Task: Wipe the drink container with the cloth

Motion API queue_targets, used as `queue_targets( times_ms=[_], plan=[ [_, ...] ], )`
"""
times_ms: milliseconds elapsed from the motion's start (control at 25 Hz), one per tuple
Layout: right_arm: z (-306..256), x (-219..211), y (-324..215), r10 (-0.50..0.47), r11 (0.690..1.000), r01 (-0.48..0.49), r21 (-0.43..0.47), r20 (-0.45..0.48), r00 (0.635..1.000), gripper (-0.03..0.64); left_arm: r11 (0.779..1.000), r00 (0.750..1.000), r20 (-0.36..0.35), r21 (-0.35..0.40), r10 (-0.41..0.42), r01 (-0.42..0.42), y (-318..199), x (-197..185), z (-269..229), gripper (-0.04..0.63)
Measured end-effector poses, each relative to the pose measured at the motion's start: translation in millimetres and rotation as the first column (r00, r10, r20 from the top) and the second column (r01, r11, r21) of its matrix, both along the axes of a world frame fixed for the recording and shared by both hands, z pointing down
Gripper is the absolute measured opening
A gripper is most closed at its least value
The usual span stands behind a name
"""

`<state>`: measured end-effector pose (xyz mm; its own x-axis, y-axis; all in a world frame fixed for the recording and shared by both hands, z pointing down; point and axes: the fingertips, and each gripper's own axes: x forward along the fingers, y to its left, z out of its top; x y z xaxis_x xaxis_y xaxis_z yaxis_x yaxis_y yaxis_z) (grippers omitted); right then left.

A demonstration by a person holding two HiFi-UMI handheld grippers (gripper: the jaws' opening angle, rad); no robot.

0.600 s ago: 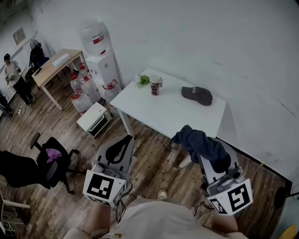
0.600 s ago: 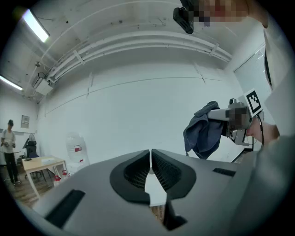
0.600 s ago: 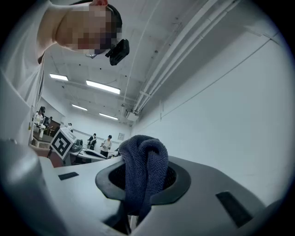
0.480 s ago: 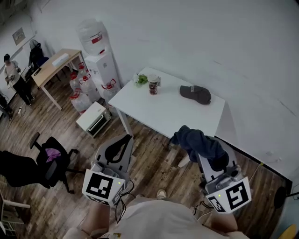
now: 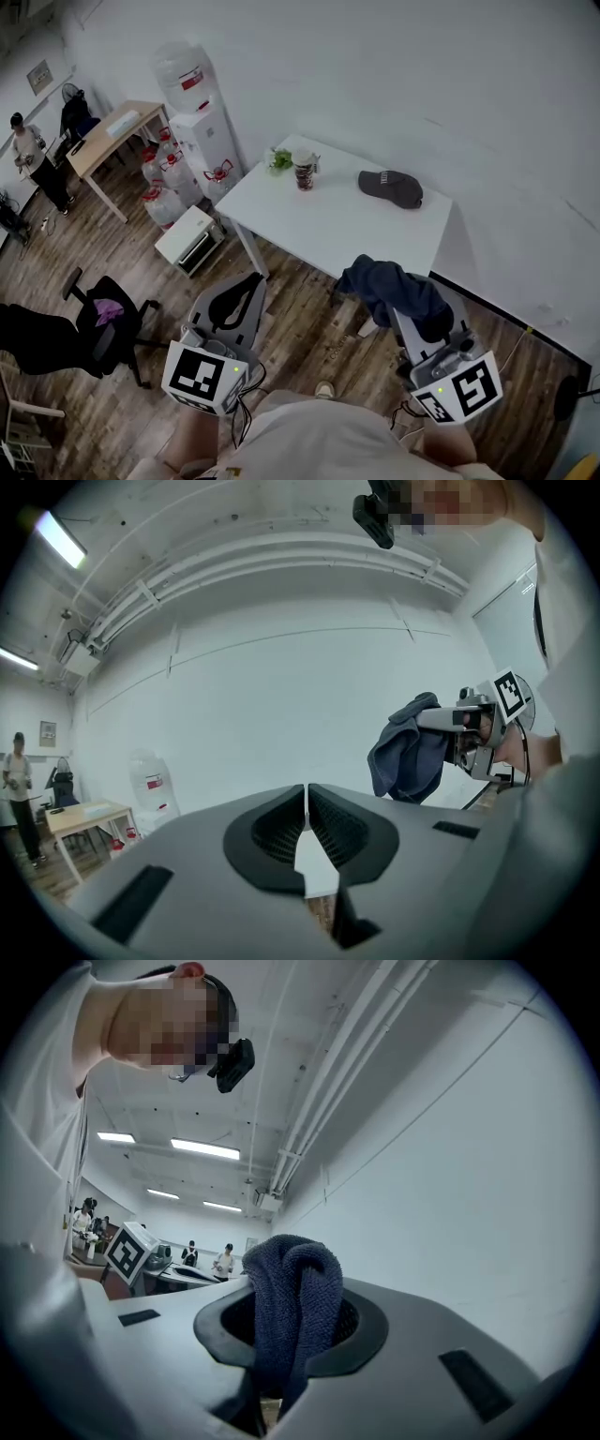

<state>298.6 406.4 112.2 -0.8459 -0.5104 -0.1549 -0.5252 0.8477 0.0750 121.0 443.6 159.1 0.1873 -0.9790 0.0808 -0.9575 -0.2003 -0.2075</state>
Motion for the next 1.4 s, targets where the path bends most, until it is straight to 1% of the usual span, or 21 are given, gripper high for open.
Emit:
queue_targets(
  times_ms=[320, 480, 720, 960, 1160, 1280, 1400],
  plan=[
    [3, 4, -9, -0.012, 1.0, 0.012, -0.008, -0.009, 1.0, 0.104, 1.0, 1.0, -0.012, -0.005, -0.029, 0.029, -6, -1, 3, 0.029],
    [6, 5, -19, -0.007, 1.0, 0.007, -0.016, 0.008, 1.0, 0.104, 0.999, 1.0, 0.002, -0.014, -0.031, 0.031, -14, -2, 7, 0.029],
    [20, -16, -45, -0.018, 0.999, 0.017, -0.029, -0.014, 1.0, 0.104, 0.999, 0.999, -0.02, -0.026, -0.037, 0.037, -35, -20, 20, 0.029],
    [43, -46, -89, -0.014, 1.0, 0.013, -0.025, -0.053, 0.999, 0.104, 0.999, 0.999, -0.025, -0.005, -0.039, 0.039, -80, -49, 39, 0.029],
    [50, -81, -140, -0.011, 0.999, 0.008, -0.039, -0.071, 0.997, 0.104, 0.999, 0.998, -0.041, -0.001, -0.054, 0.054, -127, -86, 43, 0.029],
    [55, -110, -174, -0.003, 0.999, -0.002, -0.051, -0.096, 0.995, 0.103, 0.999, 0.997, -0.058, -0.018, -0.052, 0.051, -159, -117, 49, 0.029],
    [59, -138, -209, 0.019, 0.997, -0.027, -0.071, -0.109, 0.994, 0.104, 0.999, 0.998, -0.062, -0.045, -0.031, 0.028, -197, -143, 59, 0.029]
  ],
)
